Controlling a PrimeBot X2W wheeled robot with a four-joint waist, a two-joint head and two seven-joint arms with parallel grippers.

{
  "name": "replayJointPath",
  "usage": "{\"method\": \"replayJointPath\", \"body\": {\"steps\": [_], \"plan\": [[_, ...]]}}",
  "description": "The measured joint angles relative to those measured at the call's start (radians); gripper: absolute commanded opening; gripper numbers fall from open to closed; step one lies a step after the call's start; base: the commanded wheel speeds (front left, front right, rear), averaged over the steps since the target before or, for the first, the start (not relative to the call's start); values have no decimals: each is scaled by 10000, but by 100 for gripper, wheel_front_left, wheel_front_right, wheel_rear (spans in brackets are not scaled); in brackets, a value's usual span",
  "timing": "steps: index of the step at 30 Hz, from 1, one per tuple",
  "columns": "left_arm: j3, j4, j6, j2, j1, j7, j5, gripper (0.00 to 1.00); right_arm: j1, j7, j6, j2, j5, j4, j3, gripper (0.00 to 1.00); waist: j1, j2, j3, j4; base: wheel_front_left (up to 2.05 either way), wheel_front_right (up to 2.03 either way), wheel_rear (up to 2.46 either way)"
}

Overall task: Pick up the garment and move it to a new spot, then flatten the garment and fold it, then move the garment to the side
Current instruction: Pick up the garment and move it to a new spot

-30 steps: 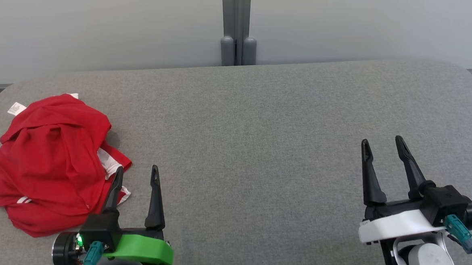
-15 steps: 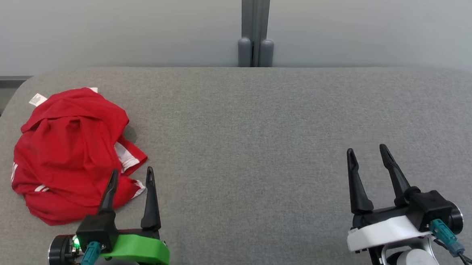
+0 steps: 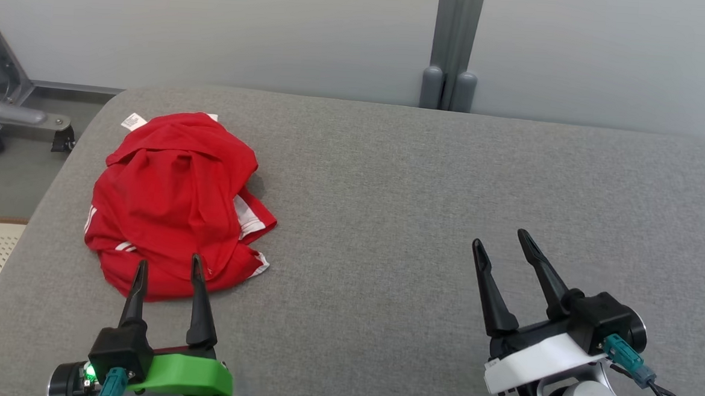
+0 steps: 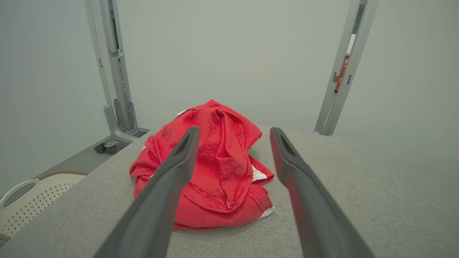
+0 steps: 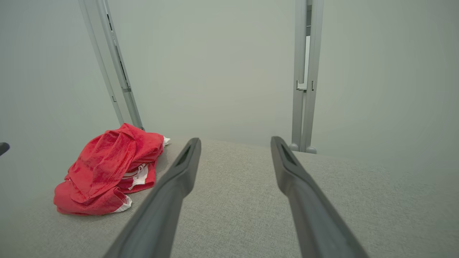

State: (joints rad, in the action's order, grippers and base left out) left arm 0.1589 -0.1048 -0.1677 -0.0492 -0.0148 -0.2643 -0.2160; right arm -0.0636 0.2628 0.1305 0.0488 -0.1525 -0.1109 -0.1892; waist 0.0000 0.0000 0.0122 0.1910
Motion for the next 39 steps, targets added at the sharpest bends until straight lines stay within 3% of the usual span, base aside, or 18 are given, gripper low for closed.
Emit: {"method": "replayJointPath", "body": {"steps": [13,30,34,39], "plan": [[-334,65,-38,-2,-151,0,25,100,6,0,0,-2,-182,-100,-351,100,0,0,75,911,0,0,0],[-878,244,-79,-2,482,0,151,100,-351,0,0,-6,328,171,-142,100,0,0,-816,657,0,0,0],[-1127,100,311,-50,1472,0,560,100,-746,0,0,48,594,468,249,100,0,0,-1384,552,0,0,0],[-1294,-1243,815,-780,2996,29,849,100,-1176,0,2,332,650,805,573,100,0,0,-2189,385,0,0,0]]}}
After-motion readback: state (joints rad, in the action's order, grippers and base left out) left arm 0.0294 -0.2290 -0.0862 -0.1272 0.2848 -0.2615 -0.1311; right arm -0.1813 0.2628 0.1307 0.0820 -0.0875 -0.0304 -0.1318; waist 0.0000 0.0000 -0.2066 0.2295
